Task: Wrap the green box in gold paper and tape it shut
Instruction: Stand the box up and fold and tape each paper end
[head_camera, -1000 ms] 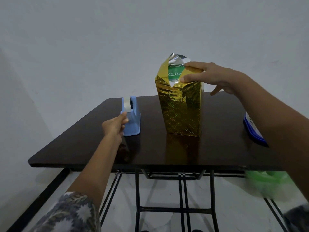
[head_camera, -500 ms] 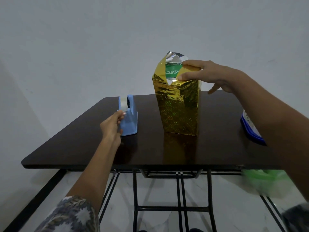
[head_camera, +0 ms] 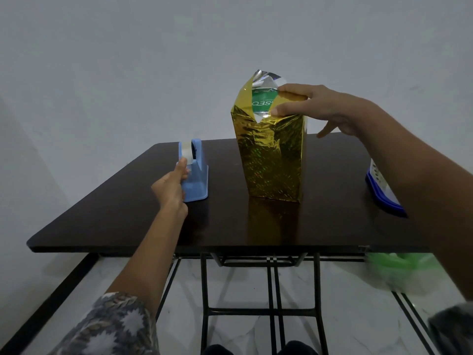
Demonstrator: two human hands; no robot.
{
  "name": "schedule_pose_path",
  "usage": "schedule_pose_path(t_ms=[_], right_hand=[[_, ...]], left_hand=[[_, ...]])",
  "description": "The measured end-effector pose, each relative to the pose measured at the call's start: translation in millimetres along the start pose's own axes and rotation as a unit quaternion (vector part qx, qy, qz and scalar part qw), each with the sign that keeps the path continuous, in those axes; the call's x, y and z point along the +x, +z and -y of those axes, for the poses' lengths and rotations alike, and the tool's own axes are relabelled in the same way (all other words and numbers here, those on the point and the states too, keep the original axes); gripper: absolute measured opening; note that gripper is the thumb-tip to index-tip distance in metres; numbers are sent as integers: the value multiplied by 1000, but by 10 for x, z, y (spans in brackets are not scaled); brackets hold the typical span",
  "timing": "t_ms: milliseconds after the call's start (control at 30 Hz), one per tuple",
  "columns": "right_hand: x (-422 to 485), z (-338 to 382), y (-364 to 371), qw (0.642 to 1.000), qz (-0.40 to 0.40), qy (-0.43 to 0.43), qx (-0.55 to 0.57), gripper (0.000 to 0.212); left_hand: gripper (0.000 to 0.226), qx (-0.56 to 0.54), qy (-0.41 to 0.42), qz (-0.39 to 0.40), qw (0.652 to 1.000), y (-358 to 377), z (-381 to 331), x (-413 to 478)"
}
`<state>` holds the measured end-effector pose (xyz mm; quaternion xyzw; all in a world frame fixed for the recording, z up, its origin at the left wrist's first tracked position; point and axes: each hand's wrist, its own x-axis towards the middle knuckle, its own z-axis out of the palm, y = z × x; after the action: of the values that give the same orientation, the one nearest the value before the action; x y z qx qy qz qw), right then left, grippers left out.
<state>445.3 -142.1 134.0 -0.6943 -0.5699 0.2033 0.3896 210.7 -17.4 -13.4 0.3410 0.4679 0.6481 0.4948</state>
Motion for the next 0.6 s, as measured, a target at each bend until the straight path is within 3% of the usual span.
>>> schedule_pose_path(t_ms=[333,500,600], right_hand=[[-26,19,-17,1000,1,0,-3,72],[-66,36,-20,1000,5,-9,0,71],[-69,30,-36,1000,8,-13,1,73]], left_hand=[[36,41,-11,-33,999,46,19,58],[22,69,-41,-58,995,-90,94,6],[19,67,-28,-34,997,-158,60,-165]])
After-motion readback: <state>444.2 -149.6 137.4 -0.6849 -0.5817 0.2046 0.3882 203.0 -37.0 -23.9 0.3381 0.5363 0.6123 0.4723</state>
